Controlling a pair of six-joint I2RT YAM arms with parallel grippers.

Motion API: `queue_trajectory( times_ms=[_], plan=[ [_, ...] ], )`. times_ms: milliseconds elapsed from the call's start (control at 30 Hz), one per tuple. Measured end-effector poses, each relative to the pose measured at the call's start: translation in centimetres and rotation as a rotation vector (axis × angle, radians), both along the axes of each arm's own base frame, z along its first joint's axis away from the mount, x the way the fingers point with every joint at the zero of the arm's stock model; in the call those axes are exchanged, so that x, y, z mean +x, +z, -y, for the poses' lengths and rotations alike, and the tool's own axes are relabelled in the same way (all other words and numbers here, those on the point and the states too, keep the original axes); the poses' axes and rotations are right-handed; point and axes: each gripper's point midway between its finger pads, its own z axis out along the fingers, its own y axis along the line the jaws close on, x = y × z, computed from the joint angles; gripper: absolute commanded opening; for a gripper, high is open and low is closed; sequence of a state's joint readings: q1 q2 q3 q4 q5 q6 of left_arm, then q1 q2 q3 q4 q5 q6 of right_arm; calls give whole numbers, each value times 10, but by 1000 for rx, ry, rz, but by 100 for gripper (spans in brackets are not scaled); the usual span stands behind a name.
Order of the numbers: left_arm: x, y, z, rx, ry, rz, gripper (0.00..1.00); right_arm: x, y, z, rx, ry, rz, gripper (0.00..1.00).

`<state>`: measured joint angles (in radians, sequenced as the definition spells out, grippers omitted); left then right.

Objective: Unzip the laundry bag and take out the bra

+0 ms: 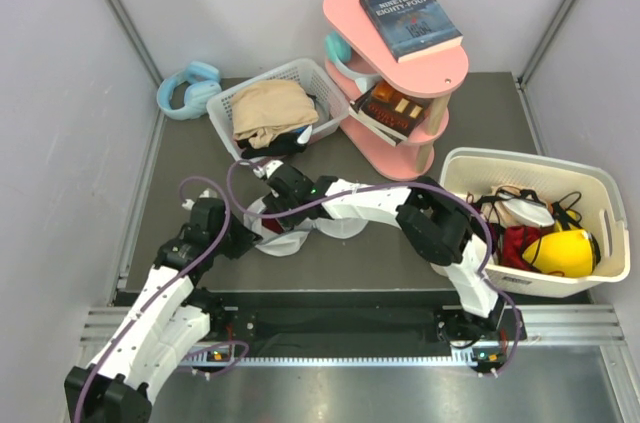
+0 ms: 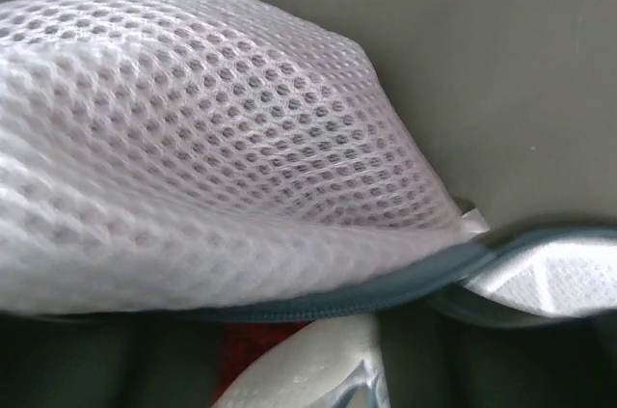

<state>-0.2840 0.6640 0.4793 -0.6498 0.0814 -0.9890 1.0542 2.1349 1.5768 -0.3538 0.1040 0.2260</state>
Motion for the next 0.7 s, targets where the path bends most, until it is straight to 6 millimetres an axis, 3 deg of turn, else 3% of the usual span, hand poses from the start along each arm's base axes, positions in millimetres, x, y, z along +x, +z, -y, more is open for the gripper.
queue_trajectory(
  times_ms=[100, 200, 300, 400, 700],
  plan=[
    [1, -2, 0, 1, 2, -10, 0, 1, 3, -3, 7, -7, 8, 8],
    [2, -3, -1, 7, 9, -13, 0, 5, 8, -4, 14, -12, 26, 0],
    [3, -3, -3, 13, 19, -10, 0, 4, 18, -2, 26, -12, 36, 0],
    [5, -1, -4, 21, 28, -4, 0, 1, 40, 1, 55, -2, 53, 2],
    [15, 15, -11, 49, 63, 36, 0, -14, 134, 18, 221, 62, 129, 14]
  ],
)
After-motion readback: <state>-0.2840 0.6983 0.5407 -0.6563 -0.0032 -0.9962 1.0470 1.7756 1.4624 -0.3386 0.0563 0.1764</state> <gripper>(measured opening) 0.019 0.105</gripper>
